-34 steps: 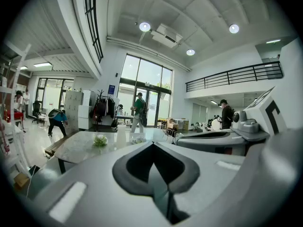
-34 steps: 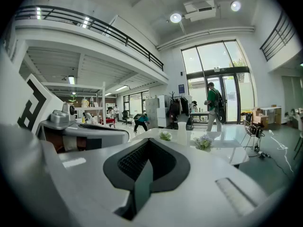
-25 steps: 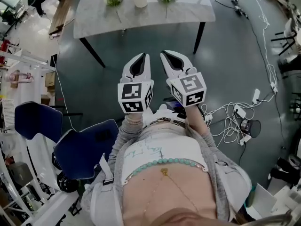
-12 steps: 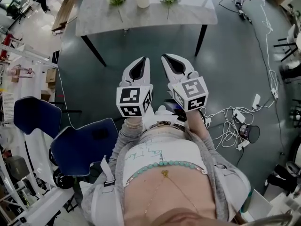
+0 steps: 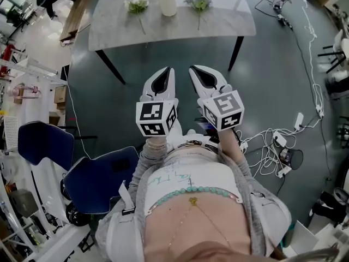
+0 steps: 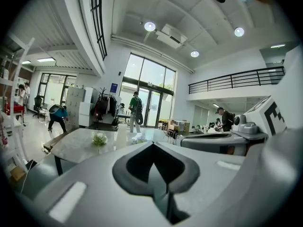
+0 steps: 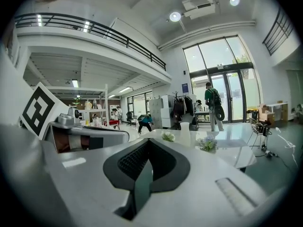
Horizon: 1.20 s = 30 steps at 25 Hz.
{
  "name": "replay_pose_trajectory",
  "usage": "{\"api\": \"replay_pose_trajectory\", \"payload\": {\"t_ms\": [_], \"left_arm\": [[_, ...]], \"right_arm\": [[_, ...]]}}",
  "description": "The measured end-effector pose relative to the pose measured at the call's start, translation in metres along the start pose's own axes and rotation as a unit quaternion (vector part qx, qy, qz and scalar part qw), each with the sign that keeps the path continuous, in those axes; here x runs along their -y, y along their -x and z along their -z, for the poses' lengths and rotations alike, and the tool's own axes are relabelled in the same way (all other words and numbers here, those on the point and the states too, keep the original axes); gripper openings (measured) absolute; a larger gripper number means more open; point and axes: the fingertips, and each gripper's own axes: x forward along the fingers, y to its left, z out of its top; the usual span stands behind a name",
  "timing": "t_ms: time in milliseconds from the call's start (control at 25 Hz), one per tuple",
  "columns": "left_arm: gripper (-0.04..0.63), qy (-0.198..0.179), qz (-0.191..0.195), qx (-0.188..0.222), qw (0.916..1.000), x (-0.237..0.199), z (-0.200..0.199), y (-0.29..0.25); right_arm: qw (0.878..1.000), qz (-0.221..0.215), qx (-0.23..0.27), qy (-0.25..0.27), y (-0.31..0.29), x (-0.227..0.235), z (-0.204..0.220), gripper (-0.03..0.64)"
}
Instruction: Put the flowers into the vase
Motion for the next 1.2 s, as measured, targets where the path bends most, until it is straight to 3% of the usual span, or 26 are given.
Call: {"api": "replay_pose_trajectory", "payload": {"t_ms": [720,1200], "left_arm": [[0.002,0.000,0.047,-0.011,0.9988,-0.084,-0.025,-0.093],[0.002,-0.004,0.077,-0.008,0.9970,-0.106,-0.038,-0.105]], "right_arm": [[1.000,0.022,-0.011,-0.004,-0.108,0.033,-0.022,0.026],[0.999,0.040,-0.001,-0.015,-0.138,0.037,-0.024,0.026]]}}
